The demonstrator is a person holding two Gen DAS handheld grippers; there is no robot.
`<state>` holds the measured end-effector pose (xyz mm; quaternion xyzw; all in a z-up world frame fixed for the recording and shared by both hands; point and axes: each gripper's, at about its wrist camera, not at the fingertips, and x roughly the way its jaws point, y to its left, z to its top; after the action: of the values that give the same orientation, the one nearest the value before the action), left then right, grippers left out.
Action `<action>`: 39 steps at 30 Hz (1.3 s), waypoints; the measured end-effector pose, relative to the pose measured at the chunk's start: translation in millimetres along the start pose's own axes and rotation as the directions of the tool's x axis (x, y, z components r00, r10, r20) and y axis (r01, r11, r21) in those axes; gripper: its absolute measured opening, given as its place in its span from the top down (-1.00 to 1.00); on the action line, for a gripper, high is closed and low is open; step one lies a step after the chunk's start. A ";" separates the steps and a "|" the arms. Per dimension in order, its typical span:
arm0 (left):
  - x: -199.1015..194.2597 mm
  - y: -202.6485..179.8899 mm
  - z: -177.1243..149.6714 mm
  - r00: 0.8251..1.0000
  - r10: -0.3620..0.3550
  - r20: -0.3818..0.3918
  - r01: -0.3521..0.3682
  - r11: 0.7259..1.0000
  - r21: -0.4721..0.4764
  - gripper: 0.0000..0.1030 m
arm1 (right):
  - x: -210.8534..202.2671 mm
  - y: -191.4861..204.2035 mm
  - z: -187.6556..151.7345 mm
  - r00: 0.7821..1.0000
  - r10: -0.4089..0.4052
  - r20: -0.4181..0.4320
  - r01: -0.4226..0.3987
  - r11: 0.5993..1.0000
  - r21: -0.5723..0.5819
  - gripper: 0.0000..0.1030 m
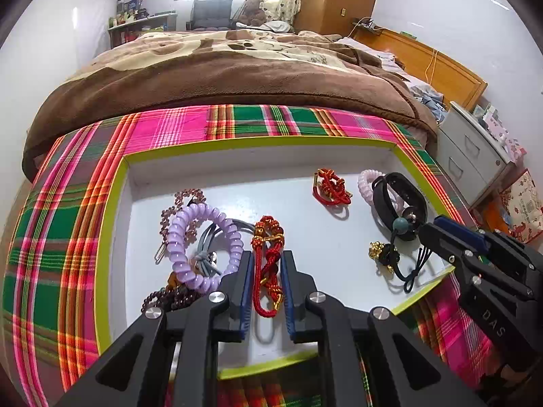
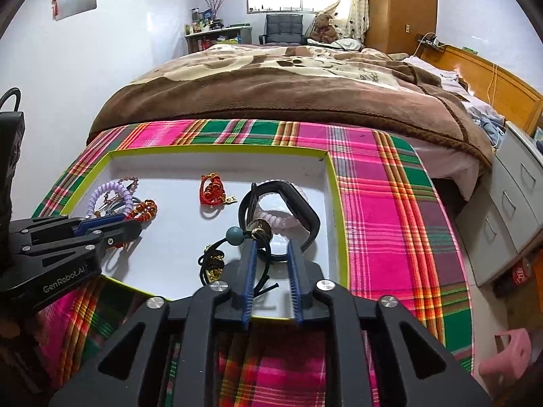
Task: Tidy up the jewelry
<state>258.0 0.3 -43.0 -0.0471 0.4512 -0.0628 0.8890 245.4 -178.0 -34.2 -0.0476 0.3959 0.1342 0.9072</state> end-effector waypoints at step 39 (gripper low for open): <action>-131.8 -18.6 -99.5 0.943 0.261 0.207 -0.255 0.965 -0.054 0.45 | -107.0 27.8 -61.7 0.990 0.046 0.133 -0.057 0.996 0.076 -0.04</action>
<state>99.2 -0.5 6.0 -0.0058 0.3566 0.0655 0.9319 124.4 -185.3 2.5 0.0075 0.3416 0.1447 0.9286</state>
